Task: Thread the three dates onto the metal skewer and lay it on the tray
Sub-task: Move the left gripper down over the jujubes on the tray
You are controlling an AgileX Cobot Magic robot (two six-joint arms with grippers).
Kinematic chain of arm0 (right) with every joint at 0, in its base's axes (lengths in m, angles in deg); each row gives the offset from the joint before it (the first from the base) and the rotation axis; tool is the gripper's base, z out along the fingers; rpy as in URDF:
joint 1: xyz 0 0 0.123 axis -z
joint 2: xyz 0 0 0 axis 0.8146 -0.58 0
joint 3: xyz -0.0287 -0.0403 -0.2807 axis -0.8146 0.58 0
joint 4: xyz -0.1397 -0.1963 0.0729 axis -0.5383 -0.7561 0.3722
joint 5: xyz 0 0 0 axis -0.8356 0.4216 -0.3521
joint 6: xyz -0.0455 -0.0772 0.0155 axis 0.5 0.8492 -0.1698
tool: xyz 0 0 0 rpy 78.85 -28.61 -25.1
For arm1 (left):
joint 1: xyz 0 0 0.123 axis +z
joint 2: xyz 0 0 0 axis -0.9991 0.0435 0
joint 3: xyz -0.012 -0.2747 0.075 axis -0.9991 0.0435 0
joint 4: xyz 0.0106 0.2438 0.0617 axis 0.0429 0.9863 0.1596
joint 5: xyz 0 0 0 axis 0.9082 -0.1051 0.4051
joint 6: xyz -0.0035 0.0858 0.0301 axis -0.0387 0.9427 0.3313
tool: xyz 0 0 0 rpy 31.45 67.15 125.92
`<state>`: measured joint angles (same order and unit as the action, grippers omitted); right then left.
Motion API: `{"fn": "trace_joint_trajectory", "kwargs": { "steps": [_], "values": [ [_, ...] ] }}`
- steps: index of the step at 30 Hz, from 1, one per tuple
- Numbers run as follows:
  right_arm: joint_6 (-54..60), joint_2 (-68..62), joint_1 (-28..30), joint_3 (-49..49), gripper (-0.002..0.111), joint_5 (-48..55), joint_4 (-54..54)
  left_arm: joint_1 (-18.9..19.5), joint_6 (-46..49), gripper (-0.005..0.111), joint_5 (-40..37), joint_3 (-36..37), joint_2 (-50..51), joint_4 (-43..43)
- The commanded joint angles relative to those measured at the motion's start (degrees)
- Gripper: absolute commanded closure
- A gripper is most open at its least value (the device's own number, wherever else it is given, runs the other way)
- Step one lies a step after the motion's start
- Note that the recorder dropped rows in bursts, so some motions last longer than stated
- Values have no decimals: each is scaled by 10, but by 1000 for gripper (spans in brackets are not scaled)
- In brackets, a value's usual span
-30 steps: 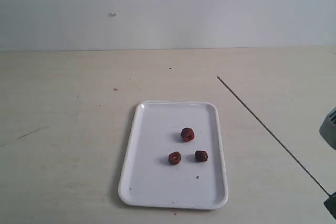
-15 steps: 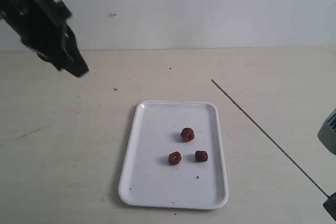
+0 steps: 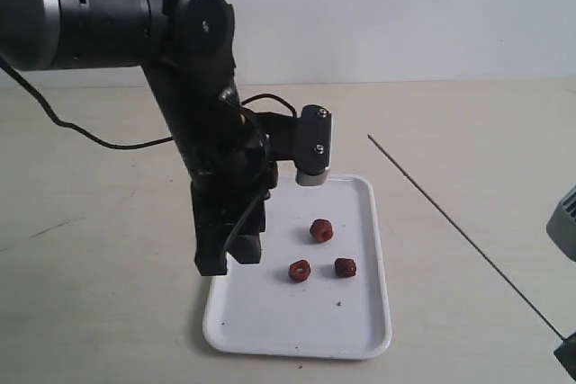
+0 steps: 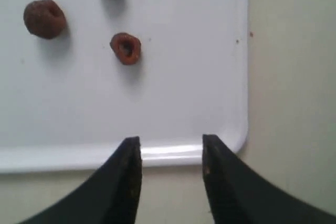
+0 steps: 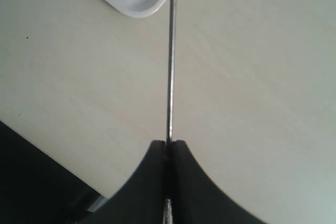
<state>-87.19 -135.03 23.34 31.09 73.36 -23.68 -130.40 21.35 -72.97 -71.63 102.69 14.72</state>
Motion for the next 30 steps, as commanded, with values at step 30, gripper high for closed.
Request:
{"fn": "trace_joint_trajectory", "kwargs": {
  "steps": [30],
  "values": [
    [-28, 25, -1, 2, 108, 45, -67, -12, 36, 48, 134, 0, 76, -49]
  ]
}}
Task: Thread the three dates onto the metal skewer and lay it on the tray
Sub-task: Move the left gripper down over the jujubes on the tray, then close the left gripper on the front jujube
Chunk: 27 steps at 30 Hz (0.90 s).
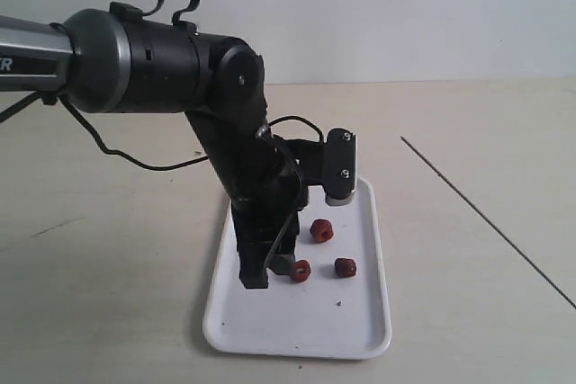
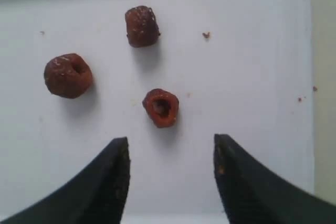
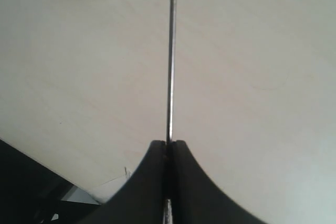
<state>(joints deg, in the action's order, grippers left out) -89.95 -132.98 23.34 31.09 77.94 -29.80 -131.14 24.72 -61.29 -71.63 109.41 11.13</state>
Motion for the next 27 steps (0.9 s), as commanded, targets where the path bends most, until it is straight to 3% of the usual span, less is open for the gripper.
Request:
{"fn": "trace_joint_trajectory", "kwargs": {
  "steps": [1, 19, 27],
  "values": [
    [0, 5, -1, 2, 108, 0, -6, -5, 3, 48, 17, 0, 11, -13],
    [1, 5, -1, 2, 108, 2, -6, -5, 15, 49, 43, 0, 57, -15],
    [1, 5, -1, 2, 108, 10, -6, -13, 18, 49, 91, 0, 61, -15]
  ]
}}
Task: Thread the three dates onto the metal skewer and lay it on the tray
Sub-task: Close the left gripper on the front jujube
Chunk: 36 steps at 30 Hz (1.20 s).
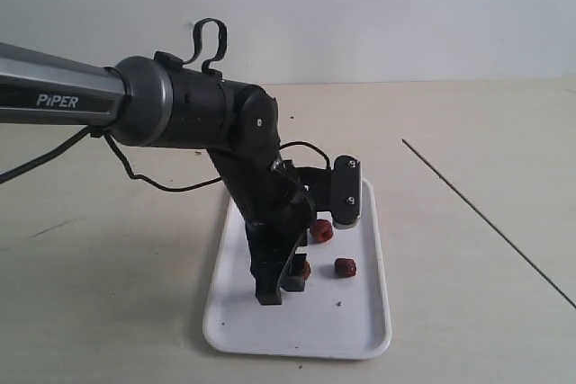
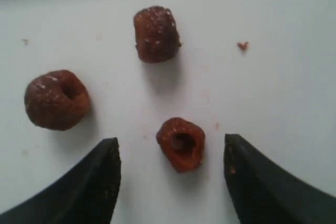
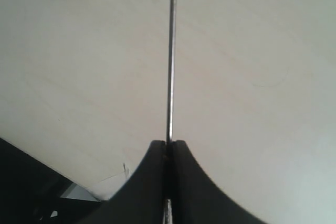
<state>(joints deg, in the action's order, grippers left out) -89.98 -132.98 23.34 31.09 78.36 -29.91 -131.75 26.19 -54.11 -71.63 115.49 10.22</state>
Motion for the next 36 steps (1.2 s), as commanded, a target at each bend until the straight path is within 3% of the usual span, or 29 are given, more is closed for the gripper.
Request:
{"fn": "trace_joint_trajectory", "kwargs": {
  "steps": [1, 19, 26, 32, 36],
  "values": [
    [1, 5, -1, 2, 108, 7, -5, -8, 2, 49, 18, 0, 3, -5],
    [4, 5, -1, 2, 108, 8, -5, -9, 1, 49, -12, 0, 15, 1],
    [4, 5, -1, 2, 108, 8, -5, -9, 1, 66, -12, 0, 15, 1],
    [4, 5, -1, 2, 108, 8, -5, -9, 1, 57, -13, 0, 15, 1],
    [4, 5, -1, 2, 108, 8, -5, -9, 1, 59, -13, 0, 15, 1]
  ]
}}
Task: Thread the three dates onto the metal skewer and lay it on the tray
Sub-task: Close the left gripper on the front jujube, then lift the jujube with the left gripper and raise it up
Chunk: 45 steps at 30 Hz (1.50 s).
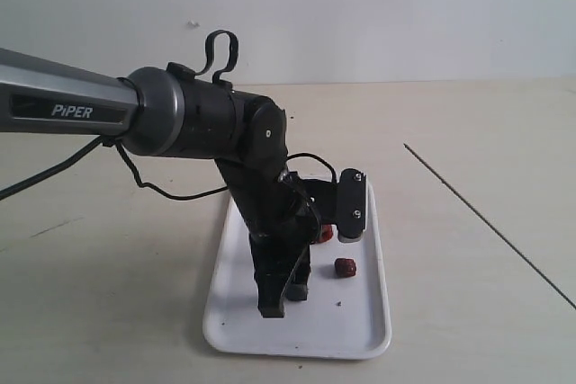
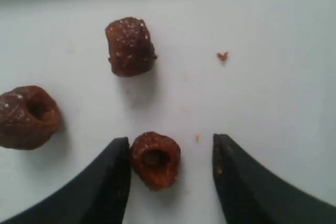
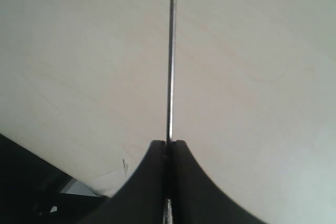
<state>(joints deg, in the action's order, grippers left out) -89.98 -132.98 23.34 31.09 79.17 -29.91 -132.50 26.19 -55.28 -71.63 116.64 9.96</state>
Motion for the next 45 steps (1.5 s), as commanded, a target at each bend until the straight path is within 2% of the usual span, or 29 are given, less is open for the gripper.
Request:
{"fn": "trace_joint_trajectory", "kwargs": {
  "steps": [1, 7, 18, 22, 27, 32, 36, 40, 43, 45],
  "values": [
    [4, 5, -1, 2, 108, 0, -5, -2, 1, 62, -1, 0, 3, 3],
    [4, 5, -1, 2, 108, 0, -5, -2, 2, 77, -1, 0, 3, 4],
    [2, 5, -1, 2, 108, -3, -17, -2, 1, 77, 1, 0, -1, 2],
    [-24, 5, -1, 2, 108, 5, -55, -2, -42, 77, -1, 0, -15, -2],
    [-26, 5, -1, 2, 108, 5, -60, 6, -62, 77, 2, 0, -51, -51],
    [-30, 5, -1, 2, 108, 5, -63, 41, -60, 77, -11, 0, -92, -119],
    [-30, 5, -1, 2, 108, 5, -59, 87, -58, 77, -57, 0, -119, -188],
    [-3, 5, -1, 2, 108, 5, -39, 137, -58, 77, -127, 0, -130, -273],
    [41, 4, -1, 2, 108, 0, -21, 191, -58, 77, -234, 0, -130, -391],
    [86, 3, -1, 2, 108, -8, 8, 212, -58, 77, -259, 0, -127, -449]
  ]
}}
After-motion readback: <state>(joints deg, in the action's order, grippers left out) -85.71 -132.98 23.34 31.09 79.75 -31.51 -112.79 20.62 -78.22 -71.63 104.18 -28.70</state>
